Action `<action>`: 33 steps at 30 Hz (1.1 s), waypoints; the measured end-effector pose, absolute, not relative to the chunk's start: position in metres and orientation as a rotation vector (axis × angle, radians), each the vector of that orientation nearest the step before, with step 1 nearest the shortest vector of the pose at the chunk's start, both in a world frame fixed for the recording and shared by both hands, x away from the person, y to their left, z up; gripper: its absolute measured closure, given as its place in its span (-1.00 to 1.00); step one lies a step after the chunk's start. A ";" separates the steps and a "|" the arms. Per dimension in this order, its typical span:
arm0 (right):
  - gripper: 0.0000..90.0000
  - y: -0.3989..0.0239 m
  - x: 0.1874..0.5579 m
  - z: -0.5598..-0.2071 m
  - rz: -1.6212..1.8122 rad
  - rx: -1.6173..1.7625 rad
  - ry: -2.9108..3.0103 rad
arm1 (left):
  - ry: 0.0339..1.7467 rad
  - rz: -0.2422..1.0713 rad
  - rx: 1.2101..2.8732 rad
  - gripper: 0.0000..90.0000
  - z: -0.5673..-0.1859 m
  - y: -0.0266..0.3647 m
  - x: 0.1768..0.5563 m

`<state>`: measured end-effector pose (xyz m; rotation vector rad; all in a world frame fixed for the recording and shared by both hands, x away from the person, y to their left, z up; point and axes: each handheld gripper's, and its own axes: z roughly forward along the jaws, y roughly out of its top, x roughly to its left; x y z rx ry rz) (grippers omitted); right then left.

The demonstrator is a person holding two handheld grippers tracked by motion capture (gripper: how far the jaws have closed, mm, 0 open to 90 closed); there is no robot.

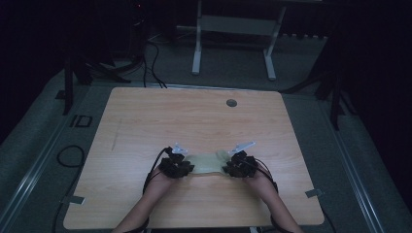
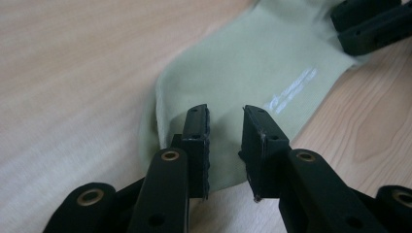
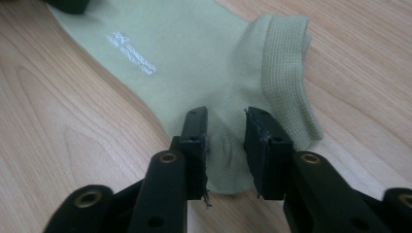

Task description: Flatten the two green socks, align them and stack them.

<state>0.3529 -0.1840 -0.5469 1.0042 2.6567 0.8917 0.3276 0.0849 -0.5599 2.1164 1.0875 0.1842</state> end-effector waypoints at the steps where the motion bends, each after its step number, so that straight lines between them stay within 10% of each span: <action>1: 0.54 -0.185 0.354 -0.547 0.899 1.011 2.651 | 1.087 0.181 2.113 0.60 -0.560 0.085 0.326; 26: 0.54 -0.183 0.316 -0.550 0.918 0.911 2.656 | 1.044 0.180 2.123 0.53 -0.562 0.095 0.296; 33: 0.30 -0.183 0.316 -0.543 0.961 0.882 2.663 | 1.033 0.160 2.095 0.17 -0.555 0.096 0.291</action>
